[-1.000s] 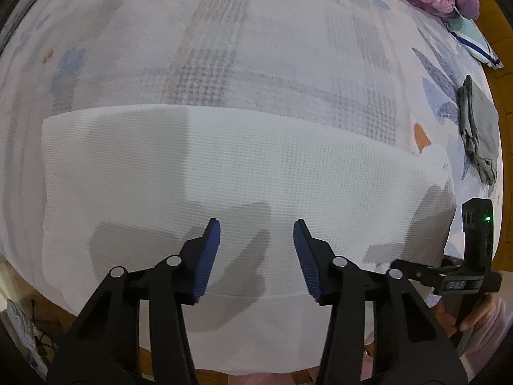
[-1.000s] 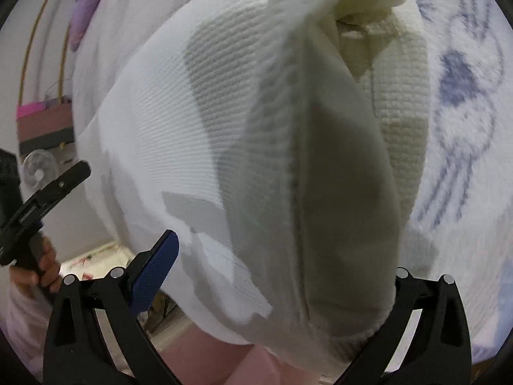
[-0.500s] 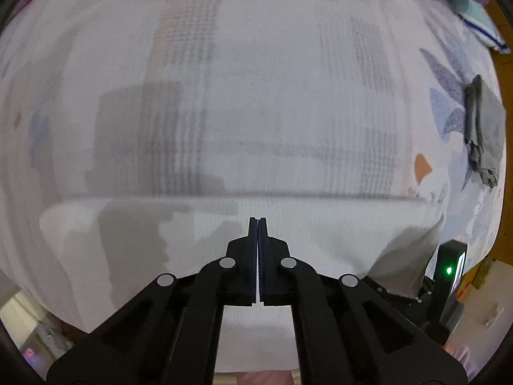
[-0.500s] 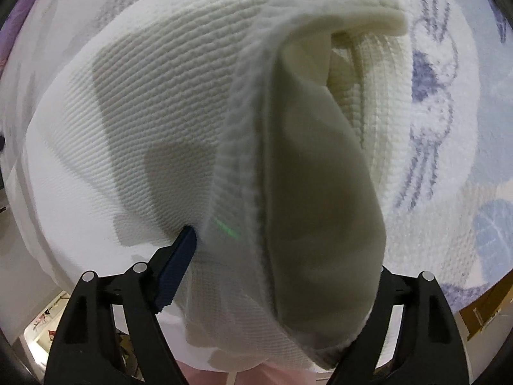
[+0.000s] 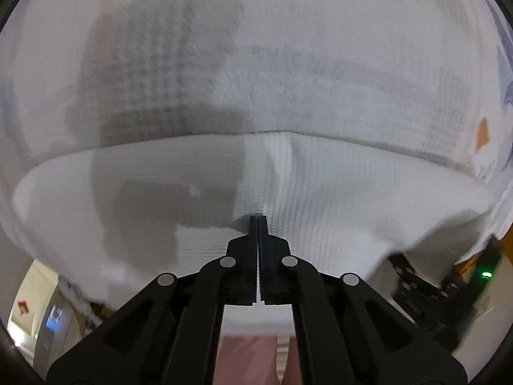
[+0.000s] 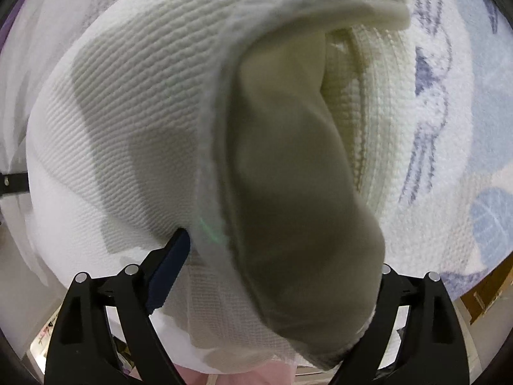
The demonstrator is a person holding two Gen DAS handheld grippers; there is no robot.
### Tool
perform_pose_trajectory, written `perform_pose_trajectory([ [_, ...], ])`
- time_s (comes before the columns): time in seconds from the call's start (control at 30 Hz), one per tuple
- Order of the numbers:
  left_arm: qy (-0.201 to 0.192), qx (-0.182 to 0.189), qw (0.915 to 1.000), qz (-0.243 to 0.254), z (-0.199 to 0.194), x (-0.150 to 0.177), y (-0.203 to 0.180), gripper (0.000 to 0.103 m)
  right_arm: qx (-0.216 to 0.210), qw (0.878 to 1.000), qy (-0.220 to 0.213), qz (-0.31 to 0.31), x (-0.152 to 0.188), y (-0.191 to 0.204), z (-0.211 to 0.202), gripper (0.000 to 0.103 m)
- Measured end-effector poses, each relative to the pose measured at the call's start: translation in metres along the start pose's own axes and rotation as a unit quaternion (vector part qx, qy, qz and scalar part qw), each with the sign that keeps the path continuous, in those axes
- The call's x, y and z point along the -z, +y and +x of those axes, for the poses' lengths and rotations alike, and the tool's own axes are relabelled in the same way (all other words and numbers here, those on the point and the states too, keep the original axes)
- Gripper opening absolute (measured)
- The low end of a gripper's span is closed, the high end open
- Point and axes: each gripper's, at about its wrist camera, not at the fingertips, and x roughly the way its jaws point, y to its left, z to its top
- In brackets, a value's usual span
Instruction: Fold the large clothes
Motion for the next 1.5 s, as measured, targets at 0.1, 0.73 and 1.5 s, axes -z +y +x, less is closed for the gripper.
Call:
perform_pose_trajectory([
  [0.1,0.004,-0.004,0.9999,-0.01,0.0,-0.012,-0.001,0.003,-0.005,1.0,-0.012,-0.005,-0.002,0.002,-0.003,0.086],
  [0.73,-0.102,-0.014,0.9945,-0.015,0.028,0.109,-0.001,0.0,-0.011,0.999,-0.034,-0.018,-0.011,0.012,-0.013,0.09],
  [1.5,-0.208,0.03,0.9776,0.008,0.04,0.237,0.025,0.0,-0.008,0.998,-0.047,-0.036,-0.003,0.043,0.002,0.09],
])
